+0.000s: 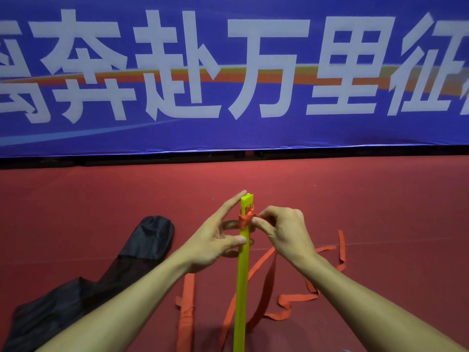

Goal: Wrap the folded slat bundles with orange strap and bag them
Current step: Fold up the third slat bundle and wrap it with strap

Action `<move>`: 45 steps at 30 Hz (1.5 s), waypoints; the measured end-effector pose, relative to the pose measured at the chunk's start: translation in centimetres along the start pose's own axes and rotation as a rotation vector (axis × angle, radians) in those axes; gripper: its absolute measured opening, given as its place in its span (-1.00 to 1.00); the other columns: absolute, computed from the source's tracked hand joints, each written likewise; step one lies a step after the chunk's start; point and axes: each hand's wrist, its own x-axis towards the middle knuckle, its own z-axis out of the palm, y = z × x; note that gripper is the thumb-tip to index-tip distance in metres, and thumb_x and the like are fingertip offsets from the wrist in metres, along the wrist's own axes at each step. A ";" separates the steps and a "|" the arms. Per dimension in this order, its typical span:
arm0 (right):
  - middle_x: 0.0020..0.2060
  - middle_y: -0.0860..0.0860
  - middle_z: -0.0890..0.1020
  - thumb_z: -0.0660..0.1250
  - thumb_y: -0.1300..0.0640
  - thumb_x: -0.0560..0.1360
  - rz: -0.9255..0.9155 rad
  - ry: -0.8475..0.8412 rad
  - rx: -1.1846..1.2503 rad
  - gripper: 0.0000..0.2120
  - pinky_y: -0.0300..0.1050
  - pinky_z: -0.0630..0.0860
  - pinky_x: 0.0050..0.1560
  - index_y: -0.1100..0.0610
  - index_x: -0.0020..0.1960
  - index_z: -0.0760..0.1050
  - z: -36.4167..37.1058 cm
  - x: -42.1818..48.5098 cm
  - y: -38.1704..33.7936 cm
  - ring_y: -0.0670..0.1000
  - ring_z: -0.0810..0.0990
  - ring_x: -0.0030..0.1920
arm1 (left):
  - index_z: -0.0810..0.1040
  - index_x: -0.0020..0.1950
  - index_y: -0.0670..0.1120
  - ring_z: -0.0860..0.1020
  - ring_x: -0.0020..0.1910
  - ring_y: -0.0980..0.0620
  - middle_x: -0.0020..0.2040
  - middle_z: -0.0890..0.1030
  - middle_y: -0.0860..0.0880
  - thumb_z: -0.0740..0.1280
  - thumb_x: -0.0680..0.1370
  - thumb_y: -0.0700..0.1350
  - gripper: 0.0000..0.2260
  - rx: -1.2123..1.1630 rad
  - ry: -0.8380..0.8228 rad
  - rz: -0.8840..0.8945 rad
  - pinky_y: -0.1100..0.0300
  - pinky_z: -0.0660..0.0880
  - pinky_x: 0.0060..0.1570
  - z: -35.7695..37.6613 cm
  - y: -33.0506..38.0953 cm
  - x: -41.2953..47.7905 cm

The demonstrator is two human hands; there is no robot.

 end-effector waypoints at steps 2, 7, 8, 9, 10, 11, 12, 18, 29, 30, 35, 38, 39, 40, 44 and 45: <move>-0.56 -0.10 0.38 0.49 -0.01 0.45 0.036 0.009 -0.021 -0.74 -0.23 0.23 -0.41 0.08 -0.32 0.53 0.0 0.0 0.3 -0.08 0.33 -0.50 | 0.28 0.44 0.43 0.62 0.14 -0.34 0.25 0.58 -0.24 0.30 0.57 -0.43 -0.21 0.000 0.041 0.005 -0.06 0.61 0.03 -0.1 0.0 -0.1; -0.54 -0.05 0.40 0.48 -0.04 0.45 0.097 0.046 0.009 -0.72 -0.22 0.21 -0.42 0.13 -0.31 0.57 -0.5 0.1 0.6 -0.08 0.29 -0.48 | 0.30 0.40 0.47 0.66 0.09 -0.29 0.16 0.64 -0.17 0.34 0.56 -0.41 -0.21 0.016 0.156 0.018 -0.22 0.57 0.08 -0.5 -0.2 0.2; -0.54 -0.06 0.41 0.48 -0.03 0.45 0.093 0.041 0.012 -0.73 -0.23 0.23 -0.41 0.14 -0.29 0.59 -0.4 0.0 0.5 -0.09 0.31 -0.48 | 0.30 0.39 0.47 0.64 0.07 -0.34 0.14 0.64 -0.15 0.35 0.55 -0.41 -0.21 0.026 0.179 0.019 -0.19 0.58 0.05 -0.4 -0.4 0.3; -0.54 -0.07 0.42 0.47 -0.01 0.46 0.084 0.032 0.017 -0.75 -0.25 0.24 -0.41 0.14 -0.27 0.60 -0.3 0.0 0.3 -0.10 0.33 -0.48 | 0.31 0.39 0.48 0.63 0.04 -0.38 0.14 0.64 -0.14 0.35 0.55 -0.41 -0.21 0.037 0.203 0.019 -0.13 0.60 0.01 -0.3 -0.5 0.5; -0.53 -0.08 0.43 0.47 0.00 0.47 0.074 0.021 0.020 -0.76 -0.28 0.26 -0.40 0.15 -0.25 0.62 -0.1 -0.1 0.0 -0.11 0.35 -0.48 | 0.31 0.38 0.49 0.63 -0.02 -0.36 0.16 0.63 -0.12 0.35 0.55 -0.40 -0.21 0.051 0.228 0.019 -0.06 0.60 -0.03 -0.1 -0.5 0.6; -0.52 -0.09 0.45 0.46 0.02 0.48 0.061 0.012 0.021 -0.78 -0.30 0.26 -0.39 0.15 -0.23 0.63 0.0 -0.1 -0.3 -0.12 0.37 -0.48 | 0.30 0.37 0.50 0.62 -0.10 -0.28 0.17 0.62 -0.11 0.35 0.56 -0.40 -0.21 0.069 0.253 0.023 0.00 0.60 -0.08 0.0 -0.5 0.8; -0.51 -0.11 0.46 0.46 0.03 0.48 0.048 0.006 0.021 -0.80 -0.32 0.27 -0.39 0.16 -0.21 0.64 0.1 -0.1 -0.6 -0.13 0.39 -0.47 | 0.30 0.38 0.50 0.59 -0.15 -0.18 0.16 0.62 -0.10 0.36 0.55 -0.39 -0.21 0.091 0.279 0.029 0.03 0.59 -0.12 0.2 -0.5 0.9; -0.56 -0.12 0.43 0.45 0.05 0.49 0.022 -0.007 0.053 -0.79 -0.35 0.27 -0.41 0.18 -0.22 0.65 0.4 0.1 -2.2 -0.14 0.46 -0.41 | 0.20 0.41 0.56 0.63 -0.19 0.19 0.07 0.66 0.09 0.40 0.56 -0.27 -0.21 0.368 0.381 0.084 0.17 0.64 -0.07 1.0 0.1 1.5; -0.36 0.02 0.68 0.48 0.10 0.47 0.042 0.130 0.038 -0.85 -0.18 0.42 -0.28 0.18 -0.19 0.68 -0.3 0.5 -1.7 -0.01 0.60 -0.34 | 0.37 0.33 0.34 0.54 -0.32 0.03 0.00 0.64 -0.10 0.55 0.38 -0.31 -0.25 0.346 0.442 0.047 -0.12 0.62 -0.06 0.7 0.5 2.3; -0.36 0.01 0.68 0.48 0.10 0.47 0.036 0.128 0.033 -0.86 -0.23 0.40 -0.31 0.17 -0.18 0.69 -0.3 0.5 -1.6 -0.03 0.59 -0.35 | 0.40 0.27 0.37 0.54 -0.29 0.03 0.06 0.62 -0.11 0.50 0.41 -0.37 -0.27 0.317 0.386 0.056 -0.16 0.63 -0.05 0.6 0.5 2.2; -0.36 -0.03 0.69 0.45 0.12 0.49 0.070 0.111 0.066 -0.89 -0.20 0.48 -0.26 0.14 -0.14 0.70 -0.6 0.4 -1.1 -0.09 0.62 -0.33 | 0.28 0.46 0.36 0.59 -0.06 0.04 0.24 0.55 -0.13 0.35 0.48 -0.51 -0.14 0.178 0.102 0.054 0.04 0.61 -0.07 0.0 0.8 1.7; -0.36 -0.07 0.69 0.46 0.12 0.48 0.092 0.095 0.097 -0.91 -0.12 0.52 -0.20 0.13 -0.17 0.70 -0.9 0.3 -1.0 -0.14 0.63 -0.29 | 0.24 0.46 0.43 0.62 -0.04 -0.01 0.15 0.62 -0.20 0.35 0.52 -0.46 -0.14 0.111 0.007 0.023 -0.03 0.62 0.04 -0.3 0.8 1.4; -0.36 -0.07 0.68 0.47 0.11 0.47 0.091 0.094 0.092 -0.90 -0.12 0.52 -0.21 0.13 -0.18 0.69 -0.9 0.3 -1.0 -0.13 0.63 -0.30 | 0.22 0.45 0.45 0.64 -0.03 -0.01 0.13 0.64 -0.19 0.35 0.53 -0.45 -0.14 0.105 -0.013 0.027 -0.01 0.62 0.03 -0.3 0.8 1.2; -0.37 -0.07 0.68 0.48 0.09 0.46 0.092 0.097 0.082 -0.88 -0.12 0.51 -0.22 0.12 -0.19 0.69 -1.0 0.3 -1.1 -0.13 0.62 -0.32 | 0.20 0.46 0.44 0.66 -0.02 0.03 0.15 0.63 -0.19 0.36 0.53 -0.44 -0.13 0.104 -0.027 0.034 0.03 0.61 0.01 -0.3 0.8 1.1; -0.45 -0.07 0.60 0.52 -0.02 0.41 0.127 0.114 0.048 -0.79 -0.32 0.37 -0.36 0.13 -0.24 0.67 -1.3 0.4 -1.3 -0.12 0.51 -0.40 | 0.18 0.44 0.46 0.66 0.01 0.04 0.21 0.55 -0.16 0.38 0.52 -0.44 -0.11 0.079 -0.025 0.056 0.07 0.61 0.01 -0.2 1.0 0.7; -0.47 -0.09 0.57 0.52 -0.03 0.40 0.142 0.115 0.046 -0.77 -0.35 0.33 -0.38 0.13 -0.25 0.67 -1.3 0.5 -1.3 -0.14 0.49 -0.41 | 0.18 0.43 0.50 0.65 0.03 -0.02 0.22 0.54 -0.17 0.39 0.52 -0.43 -0.10 0.080 -0.017 0.049 0.04 0.61 0.01 0.0 1.0 0.6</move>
